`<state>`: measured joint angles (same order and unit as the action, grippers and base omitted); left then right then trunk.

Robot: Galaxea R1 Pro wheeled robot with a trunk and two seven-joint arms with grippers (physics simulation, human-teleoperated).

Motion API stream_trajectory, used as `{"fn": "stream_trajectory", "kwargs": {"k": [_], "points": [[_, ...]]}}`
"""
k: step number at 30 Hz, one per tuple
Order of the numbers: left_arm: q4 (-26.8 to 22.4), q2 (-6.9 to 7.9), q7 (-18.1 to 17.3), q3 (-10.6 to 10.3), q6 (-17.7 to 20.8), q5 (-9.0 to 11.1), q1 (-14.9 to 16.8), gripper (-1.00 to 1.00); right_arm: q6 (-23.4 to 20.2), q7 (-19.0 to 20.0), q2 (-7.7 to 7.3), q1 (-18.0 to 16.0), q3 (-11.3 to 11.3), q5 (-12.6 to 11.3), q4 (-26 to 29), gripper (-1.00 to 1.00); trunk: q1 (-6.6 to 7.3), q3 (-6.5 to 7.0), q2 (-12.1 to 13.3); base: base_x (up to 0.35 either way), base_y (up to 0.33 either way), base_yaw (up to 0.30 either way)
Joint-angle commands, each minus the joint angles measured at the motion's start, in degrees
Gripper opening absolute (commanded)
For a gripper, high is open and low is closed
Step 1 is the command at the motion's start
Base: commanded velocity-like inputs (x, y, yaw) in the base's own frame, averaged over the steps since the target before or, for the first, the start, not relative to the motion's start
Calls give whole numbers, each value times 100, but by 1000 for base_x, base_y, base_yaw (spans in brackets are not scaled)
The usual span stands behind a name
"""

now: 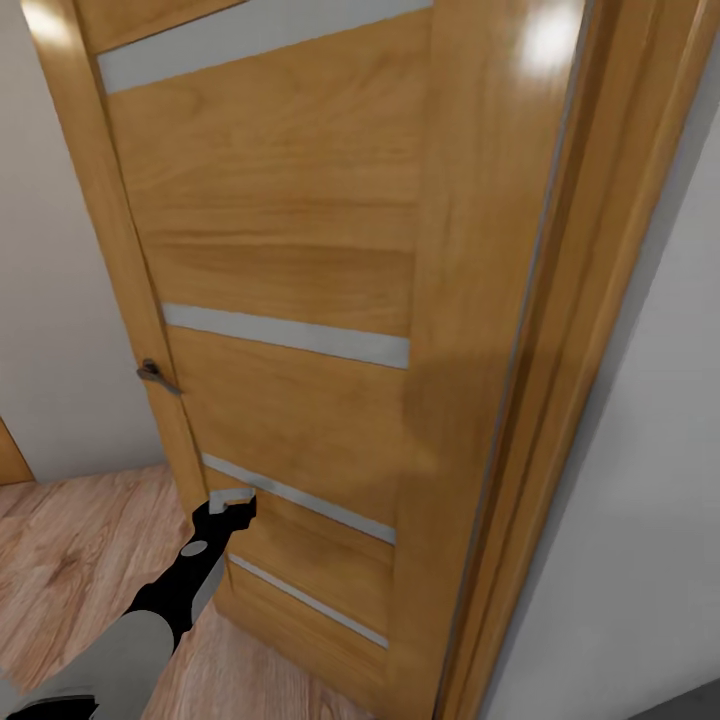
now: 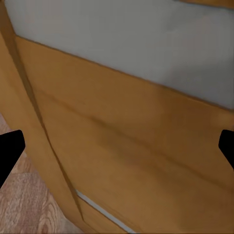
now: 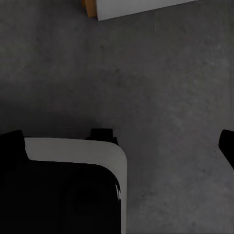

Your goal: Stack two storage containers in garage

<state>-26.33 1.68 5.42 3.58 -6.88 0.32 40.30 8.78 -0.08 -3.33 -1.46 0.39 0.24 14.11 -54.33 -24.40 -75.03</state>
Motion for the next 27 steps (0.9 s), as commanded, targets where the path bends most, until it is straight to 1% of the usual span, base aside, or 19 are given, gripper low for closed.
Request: {"fn": "stream_trajectory", "kwargs": {"k": [1,6,10,27], "points": [[5,-1,10,3,-18,3,4,100,19,-1,-1,-4,4,2,-5,100,-1,-6,-3,163,0,-3],[5,-1,8,2,-16,3,4,100,19,-1,-1,-4,4,2,-5,100,-1,-6,-3,242,0,-1],[5,-1,6,2,-16,3,4,100,19,-1,-1,-4,4,2,-5,100,-1,-6,-3,129,0,0],[5,-1,10,2,-24,-2,4,100,19,-1,-1,-4,5,2,-5,100,-1,-6,-3,9,0,0]]}}
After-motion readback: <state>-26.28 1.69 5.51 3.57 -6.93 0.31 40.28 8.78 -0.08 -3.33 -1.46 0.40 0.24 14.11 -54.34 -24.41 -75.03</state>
